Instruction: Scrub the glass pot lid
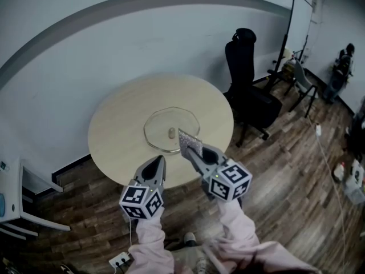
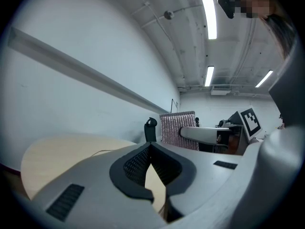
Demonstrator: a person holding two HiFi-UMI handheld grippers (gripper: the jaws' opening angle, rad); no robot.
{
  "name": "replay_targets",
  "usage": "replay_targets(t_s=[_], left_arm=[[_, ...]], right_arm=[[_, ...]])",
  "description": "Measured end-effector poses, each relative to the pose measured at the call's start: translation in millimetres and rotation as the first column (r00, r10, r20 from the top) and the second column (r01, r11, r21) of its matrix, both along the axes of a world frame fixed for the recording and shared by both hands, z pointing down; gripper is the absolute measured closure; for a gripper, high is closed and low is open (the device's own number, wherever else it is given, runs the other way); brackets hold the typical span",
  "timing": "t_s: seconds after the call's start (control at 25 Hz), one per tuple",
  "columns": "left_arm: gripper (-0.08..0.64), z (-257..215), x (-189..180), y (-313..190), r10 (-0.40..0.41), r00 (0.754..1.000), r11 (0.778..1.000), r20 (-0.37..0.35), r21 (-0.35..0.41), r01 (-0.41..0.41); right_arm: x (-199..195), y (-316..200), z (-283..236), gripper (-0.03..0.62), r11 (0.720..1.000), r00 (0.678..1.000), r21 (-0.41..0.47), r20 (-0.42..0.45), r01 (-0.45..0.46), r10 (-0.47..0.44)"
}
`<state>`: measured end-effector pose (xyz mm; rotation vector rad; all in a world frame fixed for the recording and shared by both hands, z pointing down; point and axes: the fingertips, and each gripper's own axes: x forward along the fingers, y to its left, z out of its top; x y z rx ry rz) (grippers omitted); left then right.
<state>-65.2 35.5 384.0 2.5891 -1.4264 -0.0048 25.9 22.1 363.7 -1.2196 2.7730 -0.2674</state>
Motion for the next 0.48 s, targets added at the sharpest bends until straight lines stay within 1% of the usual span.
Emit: replay_targets(t_s=[0.32, 0.48], left_arm=[[0.563, 6, -13, -11, 0.000, 1.000, 1.000, -0.015, 0.006, 0.000], [0.563, 5, -18, -19, 0.002, 0.999, 1.000, -0.039, 0.003, -0.002]], right_arm=[[-13, -9, 8, 0.518, 1.000, 1.000, -0.016, 0.009, 0.001, -0.001], [-17, -16, 9, 0.518, 1.000, 1.000, -0.019, 0.002, 0.003, -0.003]])
